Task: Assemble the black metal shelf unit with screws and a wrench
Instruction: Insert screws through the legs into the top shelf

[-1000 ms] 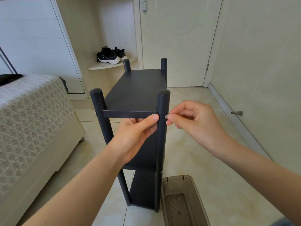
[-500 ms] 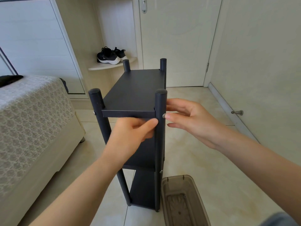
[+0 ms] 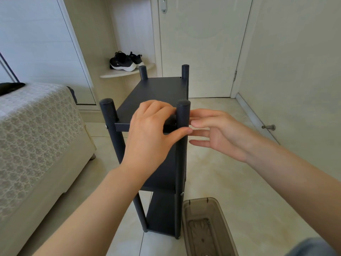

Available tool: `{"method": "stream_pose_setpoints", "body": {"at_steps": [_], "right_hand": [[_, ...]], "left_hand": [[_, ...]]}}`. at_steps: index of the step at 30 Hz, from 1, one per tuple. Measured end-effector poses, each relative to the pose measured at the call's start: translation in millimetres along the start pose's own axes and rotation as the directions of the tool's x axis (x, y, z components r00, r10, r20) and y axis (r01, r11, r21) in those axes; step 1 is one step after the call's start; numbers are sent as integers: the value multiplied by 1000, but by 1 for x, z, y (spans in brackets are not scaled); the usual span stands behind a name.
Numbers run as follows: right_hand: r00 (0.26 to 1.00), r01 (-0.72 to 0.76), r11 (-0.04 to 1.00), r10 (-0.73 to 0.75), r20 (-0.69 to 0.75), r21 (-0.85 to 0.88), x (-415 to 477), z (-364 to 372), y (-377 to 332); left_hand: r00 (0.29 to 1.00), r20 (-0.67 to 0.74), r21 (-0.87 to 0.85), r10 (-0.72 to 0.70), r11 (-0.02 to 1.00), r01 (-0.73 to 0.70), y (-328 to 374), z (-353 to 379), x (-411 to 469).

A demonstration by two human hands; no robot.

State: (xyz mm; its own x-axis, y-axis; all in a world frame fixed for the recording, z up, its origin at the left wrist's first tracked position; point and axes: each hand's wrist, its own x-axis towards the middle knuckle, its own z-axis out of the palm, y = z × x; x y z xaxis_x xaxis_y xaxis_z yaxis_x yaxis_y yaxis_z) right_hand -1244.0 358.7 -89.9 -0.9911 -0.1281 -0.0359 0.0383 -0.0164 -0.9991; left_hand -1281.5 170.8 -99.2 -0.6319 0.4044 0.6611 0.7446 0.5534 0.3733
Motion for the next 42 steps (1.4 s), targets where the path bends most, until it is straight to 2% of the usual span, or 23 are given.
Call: {"method": "stream_pose_setpoints", "body": {"at_steps": [2, 6, 9, 13, 19, 25, 33, 38, 42], "right_hand": [[1000, -25, 996, 26, -10, 88, 2, 0, 0], [988, -46, 962, 84, -132, 268, 12, 5, 3], [987, -99, 969, 125, -106, 225, 21, 11, 3], [991, -94, 982, 108, -76, 164, 25, 17, 1], [994, -99, 974, 107, -30, 206, 24, 14, -3], [996, -74, 979, 83, -38, 192, 24, 13, 1], [983, -118, 983, 136, -126, 138, 12, -10, 23], [945, -289, 957, 286, -160, 7, -2, -22, 67], [896, -438, 880, 412, -164, -184, -3, -30, 111]], "left_hand": [[1000, 5, 5, 8, 1000, -8, 0, 0, 0], [1000, 8, 2, 19, 1000, -19, 1, 0, -1], [1000, 5, 13, 18, 1000, -18, 2, 0, -1], [999, 37, 25, -9, 1000, 8, 4, -2, -2], [997, 64, 83, -51, 995, 46, 4, -6, -4], [996, 86, 95, -25, 995, 17, 3, -4, -6], [997, 75, 97, -14, 995, 6, -1, -2, -6], [998, 53, 107, 13, 994, -18, -3, 2, -7], [1000, 21, 117, 20, 993, -22, -3, 6, -10]]}}
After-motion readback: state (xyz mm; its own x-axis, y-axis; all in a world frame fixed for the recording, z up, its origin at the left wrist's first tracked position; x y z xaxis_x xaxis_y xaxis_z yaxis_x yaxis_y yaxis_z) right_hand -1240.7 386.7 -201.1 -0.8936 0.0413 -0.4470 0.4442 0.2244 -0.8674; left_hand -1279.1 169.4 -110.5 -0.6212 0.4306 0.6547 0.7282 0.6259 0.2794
